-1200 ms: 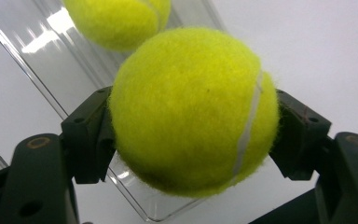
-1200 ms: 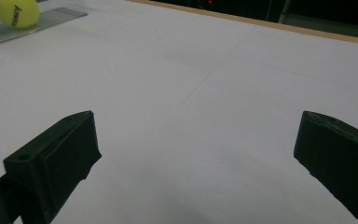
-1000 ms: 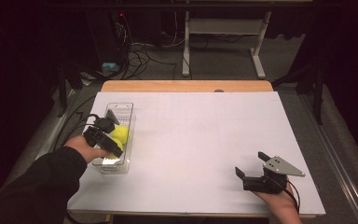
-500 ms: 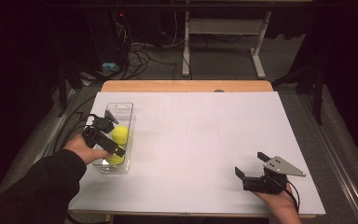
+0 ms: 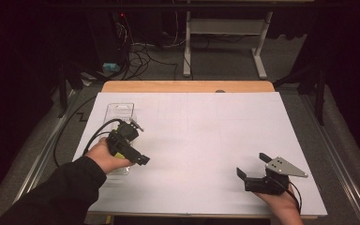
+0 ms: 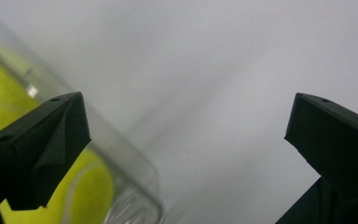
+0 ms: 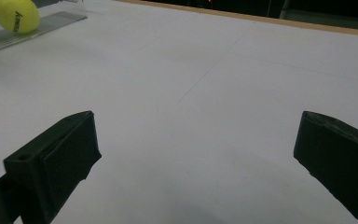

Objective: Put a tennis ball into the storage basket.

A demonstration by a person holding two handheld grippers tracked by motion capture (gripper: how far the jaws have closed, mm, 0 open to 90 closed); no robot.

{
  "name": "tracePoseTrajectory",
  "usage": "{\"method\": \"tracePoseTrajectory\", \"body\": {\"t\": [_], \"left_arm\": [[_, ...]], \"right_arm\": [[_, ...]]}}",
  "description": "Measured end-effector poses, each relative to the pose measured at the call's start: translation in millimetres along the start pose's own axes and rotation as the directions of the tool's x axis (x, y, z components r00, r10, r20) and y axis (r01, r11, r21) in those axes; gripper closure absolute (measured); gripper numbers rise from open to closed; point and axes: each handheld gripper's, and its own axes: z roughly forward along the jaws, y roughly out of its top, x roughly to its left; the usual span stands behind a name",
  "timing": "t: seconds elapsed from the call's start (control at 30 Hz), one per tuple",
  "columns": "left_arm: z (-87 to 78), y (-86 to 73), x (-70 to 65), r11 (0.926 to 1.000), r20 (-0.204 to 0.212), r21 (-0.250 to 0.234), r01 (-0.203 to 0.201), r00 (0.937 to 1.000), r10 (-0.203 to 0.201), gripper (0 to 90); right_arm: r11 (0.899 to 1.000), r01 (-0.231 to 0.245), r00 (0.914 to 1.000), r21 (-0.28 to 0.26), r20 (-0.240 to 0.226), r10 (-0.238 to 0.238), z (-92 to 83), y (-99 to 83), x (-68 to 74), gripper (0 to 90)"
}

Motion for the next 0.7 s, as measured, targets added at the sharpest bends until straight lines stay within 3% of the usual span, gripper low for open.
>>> {"method": "tracePoseTrajectory", "body": {"t": [0.13, 0.23, 0.37, 0.43, 0.5, 0.6, 0.67, 0.7], "left_arm": [[12.3, 7.5, -12.8, 0.9969, 0.012, -0.066, -0.042, 0.9990, 0.043, 0.6], [20.8, 8.8, -18.0, 0.9896, 0.020, -0.126, -0.068, 0.9973, 0.071, 0.6], [27.5, 3.4, -21.9, 0.9710, 0.036, -0.225, -0.081, 0.9952, 0.091, 0.6], [29.9, -2.2, -23.0, 0.9517, 0.027, -0.298, -0.073, 0.9960, 0.085, 0.5], [31.9, -9.6, -23.7, 0.9245, 0.025, -0.375, -0.070, 0.9960, 0.086, 0.5], [36.6, -17.3, -24.5, 0.8920, 0.031, -0.447, -0.067, 0.9954, 0.091, 0.5], [39.5, -22.2, -23.9, 0.8743, 0.039, -0.481, -0.066, 0.9946, 0.096, 0.1], [40.3, -25.3, -23.6, 0.8607, 0.040, -0.505, -0.063, 0.9945, 0.096, 0.0]], "right_arm": [[1.000, 0.003, 1.0000, -0.002, -0.006, -0.003, -0.4, 0.1, 1.0, 0.0], [1.000, 0.004, 1.0000, -0.002, -0.008, -0.004, -0.3, -0.3, 1.8, 0.0], [1.000, 0.006, 0.9999, -0.003, -0.009, -0.006, -1.0, -0.9, 2.0, 0.0], [1.000, 0.004, 1.0000, -0.005, -0.008, -0.004, -1.2, -1.2, 2.1, 0.0], [1.000, 0.004, 1.0000, -0.007, -0.006, -0.004, -1.2, -1.7, 2.1, 0.0], [1.000, 0.002, 1.0000, -0.008, -0.002, -0.002, -1.4, -2.2, 2.0, 0.0], [1.000, -0.002, 1.0000, -0.010, -0.002, 0.002, -1.8, -2.5, 2.2, 0.0], [1.000, -0.002, 1.0000, -0.012, -0.001, 0.002, -2.0, -2.8, 2.2, 0.0]]}}
